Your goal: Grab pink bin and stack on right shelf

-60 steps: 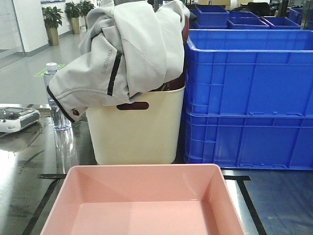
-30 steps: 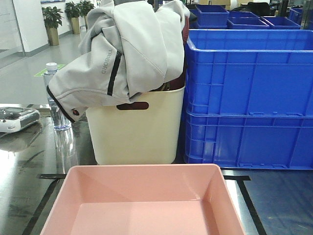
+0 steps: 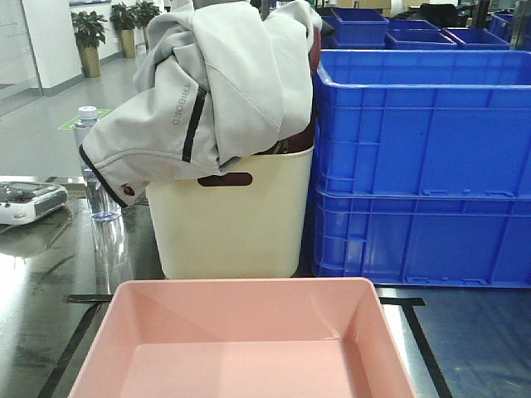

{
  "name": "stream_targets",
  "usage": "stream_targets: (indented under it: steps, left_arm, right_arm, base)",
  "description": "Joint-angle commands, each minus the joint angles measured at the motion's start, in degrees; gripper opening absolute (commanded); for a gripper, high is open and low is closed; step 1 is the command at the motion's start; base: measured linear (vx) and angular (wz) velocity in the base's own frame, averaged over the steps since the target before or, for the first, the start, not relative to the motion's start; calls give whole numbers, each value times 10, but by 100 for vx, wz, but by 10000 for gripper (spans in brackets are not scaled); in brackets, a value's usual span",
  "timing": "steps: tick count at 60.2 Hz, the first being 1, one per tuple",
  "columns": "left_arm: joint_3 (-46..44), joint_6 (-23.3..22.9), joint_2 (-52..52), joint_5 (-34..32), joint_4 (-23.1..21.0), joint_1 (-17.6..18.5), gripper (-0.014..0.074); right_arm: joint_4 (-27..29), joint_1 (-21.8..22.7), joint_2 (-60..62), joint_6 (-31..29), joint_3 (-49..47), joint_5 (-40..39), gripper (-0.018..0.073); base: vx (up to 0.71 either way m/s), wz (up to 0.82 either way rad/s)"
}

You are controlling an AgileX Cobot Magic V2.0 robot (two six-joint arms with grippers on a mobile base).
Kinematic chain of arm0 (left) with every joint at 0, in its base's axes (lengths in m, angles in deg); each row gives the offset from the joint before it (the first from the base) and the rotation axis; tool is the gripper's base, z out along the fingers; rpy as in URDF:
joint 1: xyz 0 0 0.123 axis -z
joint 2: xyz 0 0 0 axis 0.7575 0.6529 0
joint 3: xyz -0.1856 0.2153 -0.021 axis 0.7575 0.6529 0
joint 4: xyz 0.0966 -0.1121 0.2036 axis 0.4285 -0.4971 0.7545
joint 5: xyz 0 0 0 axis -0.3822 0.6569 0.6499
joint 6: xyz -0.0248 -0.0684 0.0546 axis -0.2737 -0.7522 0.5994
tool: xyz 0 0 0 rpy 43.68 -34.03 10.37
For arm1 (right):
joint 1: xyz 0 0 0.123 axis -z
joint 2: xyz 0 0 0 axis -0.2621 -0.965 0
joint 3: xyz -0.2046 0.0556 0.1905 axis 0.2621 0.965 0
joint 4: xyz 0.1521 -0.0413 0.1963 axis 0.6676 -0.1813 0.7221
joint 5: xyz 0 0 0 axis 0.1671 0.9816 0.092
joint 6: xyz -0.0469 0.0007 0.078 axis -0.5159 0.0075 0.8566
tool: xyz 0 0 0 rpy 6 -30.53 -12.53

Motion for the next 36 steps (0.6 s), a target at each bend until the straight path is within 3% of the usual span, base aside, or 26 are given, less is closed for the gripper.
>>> stream_targets:
  steps: [1,8,13,22,36]
  left_arm:
    - [26,-2,-31,-102,39,-58,-6]
    - [81,-5,-57,-166,46,-121,-4]
    - [112,-44,-55,-204,46,-144,-4]
    - [165,-94,-56,-277,46,-151,-4]
    - [239,-94,-56,-396,45,-149,-4]
  right_arm:
    - [-6,0,-4,-5,-16,-32,-12]
    - [-6,0,-4,-5,-16,-32,-12]
    - [-6,0,-4,-5,-16,-32,-12]
    - [-6,0,-4,-5,-16,-32,-12]
    - [-6,0,-4,-5,-16,-31,-12]
  base:
    - [0,0]
    - [0,0]
    - [0,0]
    - [0,0]
    - [0,0]
